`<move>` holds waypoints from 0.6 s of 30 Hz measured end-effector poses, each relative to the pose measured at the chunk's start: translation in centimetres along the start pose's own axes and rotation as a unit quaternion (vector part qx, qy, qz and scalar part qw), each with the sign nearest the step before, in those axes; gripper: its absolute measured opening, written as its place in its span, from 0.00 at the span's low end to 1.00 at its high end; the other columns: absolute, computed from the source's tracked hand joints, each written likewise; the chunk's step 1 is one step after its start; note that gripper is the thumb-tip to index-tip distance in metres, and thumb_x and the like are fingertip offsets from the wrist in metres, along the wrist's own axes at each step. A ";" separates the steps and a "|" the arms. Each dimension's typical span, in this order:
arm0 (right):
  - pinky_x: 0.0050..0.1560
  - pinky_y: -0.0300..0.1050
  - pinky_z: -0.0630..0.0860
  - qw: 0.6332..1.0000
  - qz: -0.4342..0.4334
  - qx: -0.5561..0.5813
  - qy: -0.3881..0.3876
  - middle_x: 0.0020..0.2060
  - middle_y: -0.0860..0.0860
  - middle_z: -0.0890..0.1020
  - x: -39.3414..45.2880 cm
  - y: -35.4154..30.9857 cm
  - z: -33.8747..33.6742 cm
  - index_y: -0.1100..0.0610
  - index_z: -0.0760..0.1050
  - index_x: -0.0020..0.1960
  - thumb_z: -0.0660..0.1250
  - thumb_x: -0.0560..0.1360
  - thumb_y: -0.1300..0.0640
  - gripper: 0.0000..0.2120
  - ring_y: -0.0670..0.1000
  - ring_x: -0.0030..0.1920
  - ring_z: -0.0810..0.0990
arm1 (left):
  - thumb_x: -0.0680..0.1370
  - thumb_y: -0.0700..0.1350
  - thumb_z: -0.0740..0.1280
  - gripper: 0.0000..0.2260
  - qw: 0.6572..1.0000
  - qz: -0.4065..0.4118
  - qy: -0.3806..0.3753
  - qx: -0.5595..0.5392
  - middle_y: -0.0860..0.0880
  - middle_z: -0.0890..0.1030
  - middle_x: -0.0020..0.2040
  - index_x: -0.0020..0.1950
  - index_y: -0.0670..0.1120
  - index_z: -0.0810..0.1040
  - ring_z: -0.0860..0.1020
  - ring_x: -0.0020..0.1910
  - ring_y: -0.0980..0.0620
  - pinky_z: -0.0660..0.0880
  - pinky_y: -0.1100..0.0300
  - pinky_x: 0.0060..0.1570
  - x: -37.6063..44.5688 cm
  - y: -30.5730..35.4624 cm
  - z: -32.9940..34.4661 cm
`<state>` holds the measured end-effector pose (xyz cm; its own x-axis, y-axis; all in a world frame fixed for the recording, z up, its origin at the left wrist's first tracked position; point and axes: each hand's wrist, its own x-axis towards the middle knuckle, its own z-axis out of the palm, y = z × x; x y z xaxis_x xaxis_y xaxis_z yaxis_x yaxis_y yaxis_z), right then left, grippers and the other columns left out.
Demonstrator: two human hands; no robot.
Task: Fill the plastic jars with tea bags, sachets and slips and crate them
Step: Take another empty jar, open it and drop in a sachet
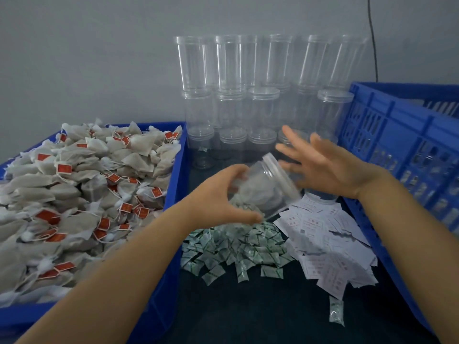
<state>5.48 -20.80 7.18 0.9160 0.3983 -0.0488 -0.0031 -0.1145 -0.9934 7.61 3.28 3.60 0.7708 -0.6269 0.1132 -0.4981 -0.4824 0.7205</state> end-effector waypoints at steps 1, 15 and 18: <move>0.55 0.47 0.82 0.997 0.056 -0.005 0.048 0.81 0.50 0.55 0.2 0.1 -0.2 0.38 0.46 0.80 0.70 0.52 0.20 0.64 0.57 0.77 0.64 | 0.63 0.58 0.77 0.42 0.991 0.019 0.046 0.121 0.56 0.70 0.68 0.72 0.55 0.62 0.72 0.62 0.58 0.71 0.56 0.63 0.0 -0.3 0.1; 0.38 0.43 0.81 0.988 0.114 -0.091 0.052 0.49 0.56 0.86 2.7 2.8 0.8 0.52 0.73 0.65 0.70 0.64 0.30 0.37 0.53 0.43 0.87 | 0.64 0.55 0.76 0.40 0.925 0.103 0.186 0.315 0.55 0.67 0.70 0.73 0.52 0.64 0.65 0.69 0.51 0.58 0.52 0.68 0.2 -0.6 0.7; 0.42 0.40 0.79 0.981 0.059 -0.183 0.036 0.56 0.51 0.81 2.2 1.8 0.3 0.40 0.72 0.63 0.72 0.63 0.36 0.30 0.48 0.47 0.84 | 0.64 0.57 0.76 0.42 0.962 0.062 0.133 0.230 0.58 0.66 0.69 0.73 0.54 0.60 0.65 0.66 0.56 0.63 0.55 0.67 0.4 -0.8 0.6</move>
<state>7.41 -19.84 5.24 0.9437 0.2994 -0.1407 0.0213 -0.4795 -0.8773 8.12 3.06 2.64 0.7385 -0.5473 0.3937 -0.6681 -0.6723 0.3187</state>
